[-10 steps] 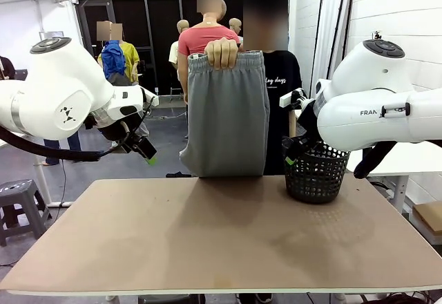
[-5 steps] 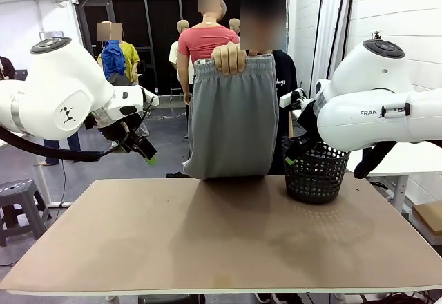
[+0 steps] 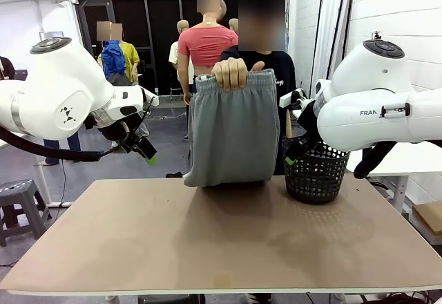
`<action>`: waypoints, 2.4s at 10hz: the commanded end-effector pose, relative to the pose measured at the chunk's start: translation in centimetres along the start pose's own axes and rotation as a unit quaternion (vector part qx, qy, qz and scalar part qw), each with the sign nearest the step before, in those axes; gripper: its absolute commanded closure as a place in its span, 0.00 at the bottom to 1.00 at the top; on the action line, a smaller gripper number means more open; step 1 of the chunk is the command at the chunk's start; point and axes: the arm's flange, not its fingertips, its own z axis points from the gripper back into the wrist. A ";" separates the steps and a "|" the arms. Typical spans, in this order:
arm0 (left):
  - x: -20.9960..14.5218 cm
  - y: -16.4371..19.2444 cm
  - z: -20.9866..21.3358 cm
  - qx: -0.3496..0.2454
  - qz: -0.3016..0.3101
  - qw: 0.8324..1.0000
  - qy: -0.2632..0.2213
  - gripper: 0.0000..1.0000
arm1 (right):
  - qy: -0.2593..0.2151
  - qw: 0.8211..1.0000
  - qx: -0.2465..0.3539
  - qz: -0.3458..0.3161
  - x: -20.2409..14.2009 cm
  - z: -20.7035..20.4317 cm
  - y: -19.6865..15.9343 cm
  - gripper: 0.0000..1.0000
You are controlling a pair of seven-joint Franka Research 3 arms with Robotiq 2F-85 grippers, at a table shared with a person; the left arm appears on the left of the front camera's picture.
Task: Fold the training pants.
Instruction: Grab both ends of the Training pants handed by a person.
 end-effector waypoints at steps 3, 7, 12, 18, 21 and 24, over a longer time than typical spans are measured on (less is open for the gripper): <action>0.0 0.1 -0.2 -0.001 -0.002 1.000 -0.005 0.00 | -0.002 1.000 -0.002 -0.003 0.0 0.0 0.0 0.00; 0.3 -0.2 0.0 -0.004 -0.026 1.000 -0.006 0.00 | 0.003 0.999 0.012 0.038 -0.3 0.5 -1.6 0.00; 1.6 1.3 -1.1 -0.044 -0.192 0.980 -0.010 0.00 | 0.043 0.977 0.023 0.206 0.4 2.1 -5.0 0.00; 1.5 2.1 -3.3 -0.063 -0.277 0.959 0.006 0.00 | 0.054 0.956 0.049 0.284 0.4 1.2 -4.8 0.00; 1.5 2.1 -3.3 -0.063 -0.277 0.959 0.006 0.00 | 0.054 0.956 0.049 0.284 0.4 1.2 -4.8 0.00; 2.5 4.3 -6.1 -0.063 -0.350 0.935 0.017 0.00 | 0.036 0.954 0.036 0.296 0.7 -1.5 -6.5 0.00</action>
